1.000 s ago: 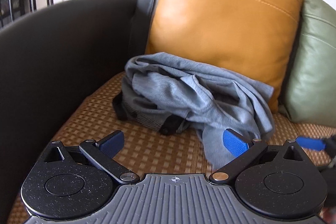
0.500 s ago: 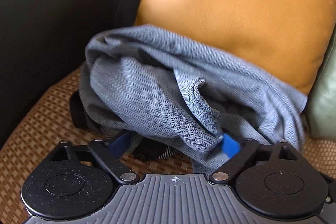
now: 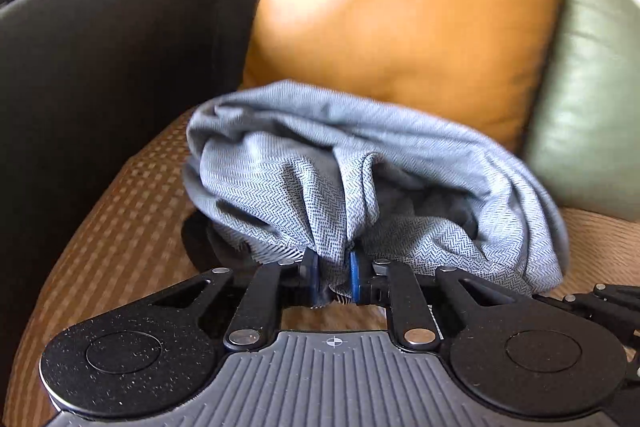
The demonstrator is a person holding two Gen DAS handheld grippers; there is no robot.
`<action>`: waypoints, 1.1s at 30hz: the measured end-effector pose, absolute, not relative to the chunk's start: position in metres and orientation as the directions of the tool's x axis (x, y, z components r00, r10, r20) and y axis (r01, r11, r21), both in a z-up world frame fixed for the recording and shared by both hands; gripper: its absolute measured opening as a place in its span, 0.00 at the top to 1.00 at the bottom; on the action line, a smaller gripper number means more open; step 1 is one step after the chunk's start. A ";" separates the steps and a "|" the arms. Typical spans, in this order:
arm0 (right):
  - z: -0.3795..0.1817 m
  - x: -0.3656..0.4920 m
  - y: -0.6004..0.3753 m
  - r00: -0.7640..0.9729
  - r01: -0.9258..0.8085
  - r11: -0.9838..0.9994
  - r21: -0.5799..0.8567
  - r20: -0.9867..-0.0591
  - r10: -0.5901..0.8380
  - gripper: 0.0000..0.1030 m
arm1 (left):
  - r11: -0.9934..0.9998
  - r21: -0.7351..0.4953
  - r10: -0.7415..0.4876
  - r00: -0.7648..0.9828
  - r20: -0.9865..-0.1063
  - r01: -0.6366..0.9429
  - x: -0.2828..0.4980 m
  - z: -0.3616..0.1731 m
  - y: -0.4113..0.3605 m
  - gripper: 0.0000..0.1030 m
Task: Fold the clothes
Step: 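Reach both tools into the grey shirt and close both grippers on it, then lift the shirt with both grippers and pull it off the cushions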
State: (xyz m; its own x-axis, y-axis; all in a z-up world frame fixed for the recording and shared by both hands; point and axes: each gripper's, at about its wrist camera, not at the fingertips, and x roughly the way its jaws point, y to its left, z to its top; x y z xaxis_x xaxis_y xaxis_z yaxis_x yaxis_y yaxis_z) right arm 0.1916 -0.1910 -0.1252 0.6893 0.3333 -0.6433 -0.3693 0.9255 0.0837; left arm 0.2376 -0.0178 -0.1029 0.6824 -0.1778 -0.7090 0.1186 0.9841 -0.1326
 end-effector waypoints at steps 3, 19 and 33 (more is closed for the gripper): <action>-0.100 0.124 -0.204 0.682 -0.392 0.915 0.099 -0.636 0.361 0.87 | 0.969 -0.188 -0.245 0.681 -0.690 0.158 0.169 -0.085 -0.019 0.91; -0.166 -0.137 -0.249 0.607 -0.213 0.973 0.093 -0.767 0.207 0.79 | 0.937 -0.211 -0.332 0.524 -0.785 0.277 -0.068 -0.146 -0.068 0.86; -0.083 -0.158 -0.287 0.732 -0.192 0.976 0.105 -0.647 0.214 0.43 | 0.965 -0.204 -0.261 0.676 -0.690 0.164 -0.071 -0.086 -0.029 0.30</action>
